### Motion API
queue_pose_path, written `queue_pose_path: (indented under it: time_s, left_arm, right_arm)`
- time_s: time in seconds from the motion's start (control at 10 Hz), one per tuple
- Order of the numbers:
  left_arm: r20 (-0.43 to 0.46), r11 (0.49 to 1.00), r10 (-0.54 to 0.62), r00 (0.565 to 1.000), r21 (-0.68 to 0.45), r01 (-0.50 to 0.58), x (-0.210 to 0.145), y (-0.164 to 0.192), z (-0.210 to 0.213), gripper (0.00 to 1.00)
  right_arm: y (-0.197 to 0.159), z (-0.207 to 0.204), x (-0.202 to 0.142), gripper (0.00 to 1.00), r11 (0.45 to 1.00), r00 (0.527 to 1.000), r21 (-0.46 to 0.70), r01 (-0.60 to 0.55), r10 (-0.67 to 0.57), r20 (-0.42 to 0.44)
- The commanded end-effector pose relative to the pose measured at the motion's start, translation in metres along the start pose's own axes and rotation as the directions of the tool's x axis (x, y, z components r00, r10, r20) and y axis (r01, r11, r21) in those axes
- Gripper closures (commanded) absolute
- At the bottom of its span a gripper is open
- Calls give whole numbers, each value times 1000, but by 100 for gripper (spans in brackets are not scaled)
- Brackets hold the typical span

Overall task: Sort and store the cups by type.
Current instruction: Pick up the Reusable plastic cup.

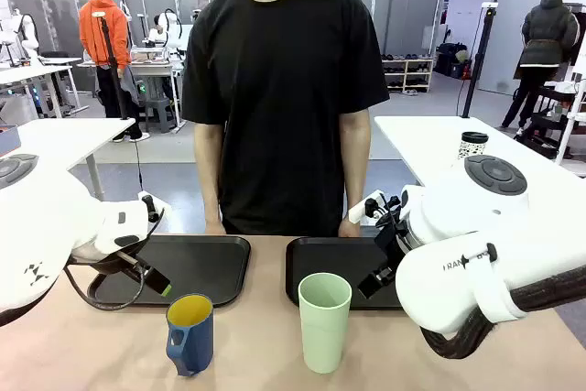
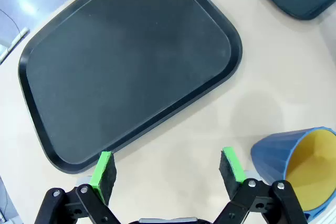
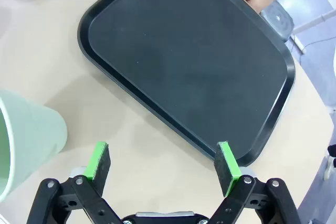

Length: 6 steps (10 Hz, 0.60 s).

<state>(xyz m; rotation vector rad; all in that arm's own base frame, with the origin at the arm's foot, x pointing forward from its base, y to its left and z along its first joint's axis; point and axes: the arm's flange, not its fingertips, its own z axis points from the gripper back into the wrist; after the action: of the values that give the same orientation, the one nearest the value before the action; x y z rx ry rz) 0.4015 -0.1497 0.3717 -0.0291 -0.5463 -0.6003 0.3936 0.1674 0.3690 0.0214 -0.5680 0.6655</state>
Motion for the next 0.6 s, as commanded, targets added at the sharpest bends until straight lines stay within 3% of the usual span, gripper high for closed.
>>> queue_pose_path:
  time_s: [0.0,0.5]
  left_arm:
    - [0,1000,0,1000,0,0,0,0,0,0]
    - [0,1000,0,1000,0,0,0,0,0,0]
  right_arm:
    - [0,2,1,0,1000,1000,-1,1,-1,4]
    - [0,2,1,0,1000,1000,-1,1,-1,4]
